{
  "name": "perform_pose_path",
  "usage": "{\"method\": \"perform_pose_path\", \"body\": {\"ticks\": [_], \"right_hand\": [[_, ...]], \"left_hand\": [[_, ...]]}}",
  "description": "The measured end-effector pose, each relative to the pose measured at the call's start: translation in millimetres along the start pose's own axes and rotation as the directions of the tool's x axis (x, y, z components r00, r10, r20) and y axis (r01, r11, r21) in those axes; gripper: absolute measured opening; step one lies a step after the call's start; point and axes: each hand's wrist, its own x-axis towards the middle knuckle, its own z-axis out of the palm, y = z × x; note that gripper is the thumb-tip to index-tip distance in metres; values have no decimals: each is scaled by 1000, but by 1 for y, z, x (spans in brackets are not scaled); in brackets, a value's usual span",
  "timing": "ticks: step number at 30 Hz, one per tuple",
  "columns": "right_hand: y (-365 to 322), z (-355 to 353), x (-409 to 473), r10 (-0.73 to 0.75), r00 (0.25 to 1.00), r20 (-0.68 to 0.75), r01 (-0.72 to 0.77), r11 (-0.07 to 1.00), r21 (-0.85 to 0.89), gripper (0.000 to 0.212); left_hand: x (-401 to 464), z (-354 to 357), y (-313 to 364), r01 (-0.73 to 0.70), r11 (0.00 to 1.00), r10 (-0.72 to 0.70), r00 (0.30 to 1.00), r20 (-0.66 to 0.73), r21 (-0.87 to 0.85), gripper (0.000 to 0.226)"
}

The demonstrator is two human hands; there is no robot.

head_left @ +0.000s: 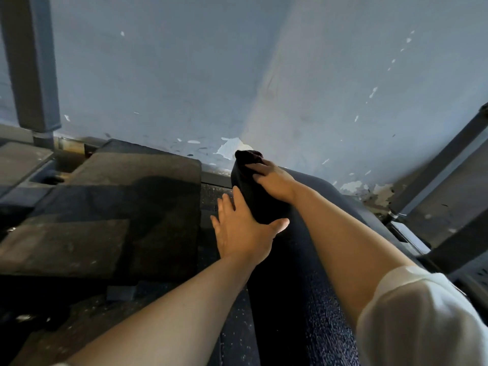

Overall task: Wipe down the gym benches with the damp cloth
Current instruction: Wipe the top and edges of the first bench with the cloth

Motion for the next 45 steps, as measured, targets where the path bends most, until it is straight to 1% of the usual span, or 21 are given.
{"method": "perform_pose_path", "body": {"ticks": [3, 5, 7, 9, 11, 13, 15, 17, 19, 22, 24, 26, 28, 30, 31, 33, 36, 38, 39, 43, 45], "right_hand": [[11, -11, -15, -89, 994, 62, 88, 996, 7, 47], [21, -12, -20, -52, 998, 34, 55, 996, -71, 48], [20, -4, -21, -4, 999, -48, -3, 988, -155, 49], [13, 3, -26, -28, 996, -86, 16, 991, -133, 47], [14, -5, -43, -72, 996, -48, 64, 987, -147, 47], [36, -23, -65, -6, 999, -32, -1, 973, -231, 50], [73, -38, -85, 167, 984, -60, -176, 957, -231, 53], [90, -33, -100, 276, 957, -86, -286, 947, -146, 53], [71, -17, -101, 211, 971, -109, -224, 967, -119, 50], [8, 4, -104, 33, 994, -104, -46, 991, -125, 48], [-18, 10, -117, -58, 994, -94, 44, 988, -151, 47], [-9, 8, -136, -61, 996, -69, 49, 986, -162, 49], [22, -1, -155, 75, 993, -89, -89, 983, -159, 51], [43, -8, -171, 265, 954, -144, -282, 953, -115, 51], [42, -7, -176, 309, 939, -150, -325, 941, -95, 51], [17, 1, -180, 255, 958, -128, -266, 961, -71, 49], [-27, 16, -206, 67, 993, -101, -74, 994, -75, 48], [-25, 17, -228, -1, 996, -89, -3, 999, -44, 48], [-17, 16, -237, 10, 995, -96, -13, 1000, -25, 48], [-8, 13, -261, 208, 966, -153, -210, 978, 7, 49], [-30, 19, -270, 183, 971, -152, -183, 983, 14, 47]], "left_hand": [[-1, -2, 0, -2, 1000, 2, 1000, -1, -1, 118], [1, -3, 1, 5, 1000, -5, 1000, -3, 13, 122], [1, -5, 3, 14, 1000, -14, 1000, 5, 19, 125], [0, -7, 4, 22, 1000, -22, 1000, 11, 9, 128], [-3, -9, 5, 15, 1000, -14, 1000, -21, 23, 129], [-9, -15, 5, -18, 997, 22, 999, -43, 70, 126], [-21, -22, 5, -51, 998, 53, 998, -35, 39, 111], [-37, -30, 3, -77, 993, 75, 997, -32, -94, 84], [-50, -37, 0, -87, 976, 84, 996, -27, -201, 59], [-66, -44, -4, -80, 970, 84, 996, 8, -229, 44], [-79, -45, -4, -63, 969, 71, 997, 24, -237, 42], [-96, -46, -4, -48, 967, 61, 997, 44, -252, 42], [-111, -47, -5, -35, 965, 57, 995, 76, -261, 43], [-126, -52, -5, -32, 966, 63, 991, 115, -256, 43], [-133, -54, -4, -24, 967, 60, 989, 137, -252, 44], [-141, -56, -6, -6, 965, 48, 987, 156, -263, 43], [-159, -58, -4, 22, 959, 16, 991, 133, -281, 40], [-173, -60, -2, 58, 952, -14, 989, 145, -300, 38], [-182, -61, -2, 73, 948, -23, 986, 162, -311, 38], [-217, -68, 0, 103, 940, -36, 978, 205, -325, 41], [-235, -69, 1, 88, 945, -32, 983, 180, -314, 42]]}}
